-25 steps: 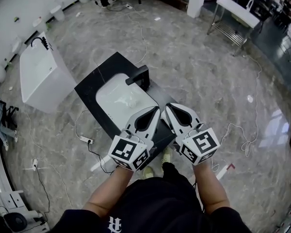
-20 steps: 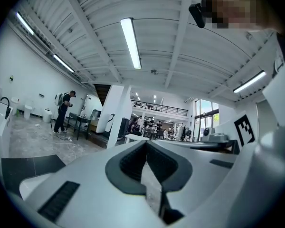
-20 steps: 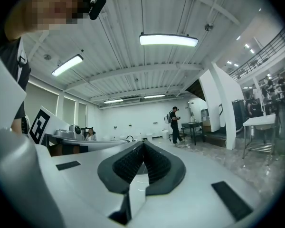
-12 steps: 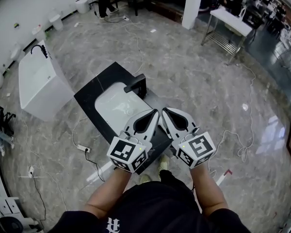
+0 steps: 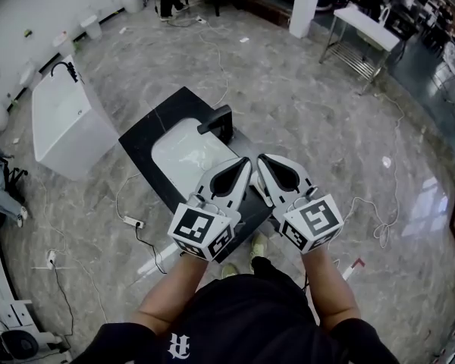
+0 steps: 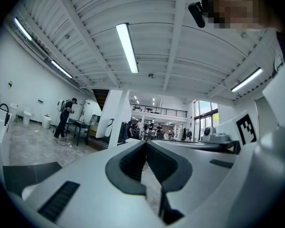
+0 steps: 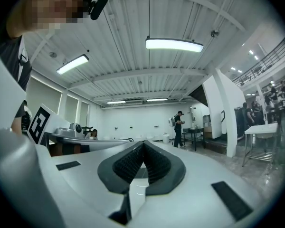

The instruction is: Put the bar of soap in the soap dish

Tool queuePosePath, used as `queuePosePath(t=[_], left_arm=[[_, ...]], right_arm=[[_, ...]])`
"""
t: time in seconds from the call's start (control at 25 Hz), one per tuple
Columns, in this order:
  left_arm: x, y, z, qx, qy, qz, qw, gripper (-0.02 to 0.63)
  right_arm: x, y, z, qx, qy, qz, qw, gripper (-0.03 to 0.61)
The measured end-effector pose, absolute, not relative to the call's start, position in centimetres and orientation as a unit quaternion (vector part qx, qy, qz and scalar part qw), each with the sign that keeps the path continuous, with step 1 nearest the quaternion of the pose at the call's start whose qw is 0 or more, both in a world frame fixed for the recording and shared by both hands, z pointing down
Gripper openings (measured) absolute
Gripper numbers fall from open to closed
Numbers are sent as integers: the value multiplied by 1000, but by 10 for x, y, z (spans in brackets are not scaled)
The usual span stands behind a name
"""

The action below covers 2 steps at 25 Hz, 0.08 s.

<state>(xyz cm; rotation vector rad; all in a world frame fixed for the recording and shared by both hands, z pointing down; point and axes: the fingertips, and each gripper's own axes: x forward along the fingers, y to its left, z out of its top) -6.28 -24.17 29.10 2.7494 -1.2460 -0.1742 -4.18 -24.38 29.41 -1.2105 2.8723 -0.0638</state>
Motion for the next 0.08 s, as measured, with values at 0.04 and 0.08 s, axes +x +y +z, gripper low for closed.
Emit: queuePosePath(t=[0.04,0.08], left_arm=[[-63,-242,291,908,-412,-57,59,8],[-63,-243,291,907,-412,-57,59,8]], right_arm=[[-42,-244,294,-388,921,-20,11,6],[-43,-245,293,-388,922,-19,11,6]])
